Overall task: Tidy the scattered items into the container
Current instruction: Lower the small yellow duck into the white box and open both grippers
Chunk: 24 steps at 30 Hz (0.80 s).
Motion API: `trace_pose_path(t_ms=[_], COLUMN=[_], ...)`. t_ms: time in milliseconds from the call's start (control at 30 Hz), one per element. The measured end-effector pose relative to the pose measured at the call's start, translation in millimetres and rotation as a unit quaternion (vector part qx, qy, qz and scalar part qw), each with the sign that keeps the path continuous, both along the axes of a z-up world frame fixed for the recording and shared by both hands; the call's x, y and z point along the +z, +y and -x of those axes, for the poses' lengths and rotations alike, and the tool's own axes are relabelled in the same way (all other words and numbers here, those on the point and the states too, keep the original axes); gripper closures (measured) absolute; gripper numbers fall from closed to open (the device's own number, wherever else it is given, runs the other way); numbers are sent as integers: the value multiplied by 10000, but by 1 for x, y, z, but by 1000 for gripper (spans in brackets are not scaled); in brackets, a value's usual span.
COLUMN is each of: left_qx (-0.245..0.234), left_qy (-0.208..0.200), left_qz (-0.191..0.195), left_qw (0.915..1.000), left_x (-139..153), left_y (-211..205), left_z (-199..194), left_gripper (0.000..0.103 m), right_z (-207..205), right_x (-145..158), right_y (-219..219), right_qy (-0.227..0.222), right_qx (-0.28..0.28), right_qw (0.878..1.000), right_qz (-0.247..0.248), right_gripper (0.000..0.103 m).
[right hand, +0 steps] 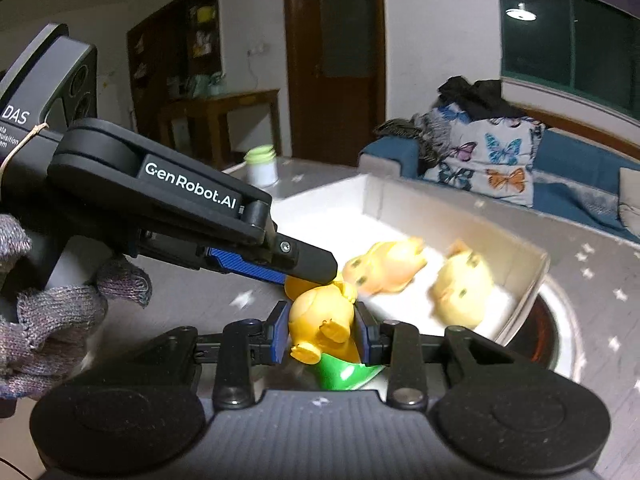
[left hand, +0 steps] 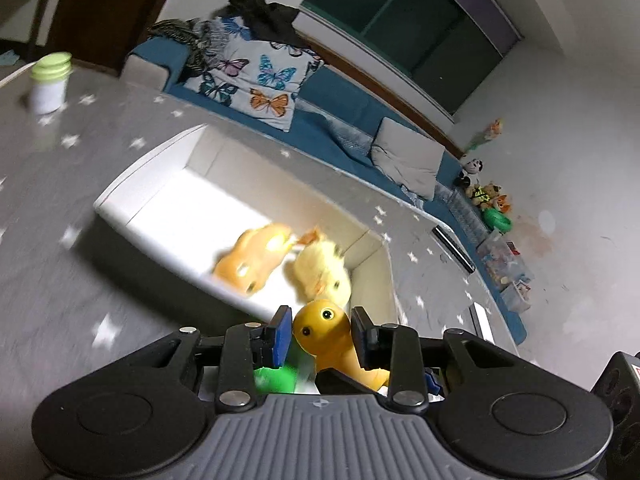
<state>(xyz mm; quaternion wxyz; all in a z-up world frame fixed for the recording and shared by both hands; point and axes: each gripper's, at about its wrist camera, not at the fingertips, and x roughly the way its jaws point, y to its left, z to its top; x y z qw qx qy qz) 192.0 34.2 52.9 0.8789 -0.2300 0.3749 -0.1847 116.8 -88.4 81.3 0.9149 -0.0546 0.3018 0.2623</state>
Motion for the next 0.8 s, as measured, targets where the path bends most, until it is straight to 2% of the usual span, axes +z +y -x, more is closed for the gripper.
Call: trace_pose_path(t_ms=[67, 267, 367, 667, 800], left_qx=[-90, -305, -374, -497, -502], left_qy=[-49, 365, 535, 621, 558], left_qz=[-58, -61, -145, -421, -461], left_qw=[9999, 9988, 9978, 9959, 9961], left_x=[4, -16, -28, -44, -45], left_y=[-8, -25, -30, -33, -31], left_z=[-17, -68, -81, -92, -91], left_gripper=[69, 69, 69, 69, 69], right_z=[-16, -63, -85, -120, -129], right_x=[2, 7, -2, -26, -28], right_y=[-6, -25, -34, -37, -32], right_qy=[99, 400, 763, 1508, 1670], right_qx=[-94, -373, -400, -310, -255], right_qw=[9999, 9984, 9963, 9880, 9854], right_qz=[-31, -121, -85, 79, 198], right_gripper=[71, 71, 71, 71, 71])
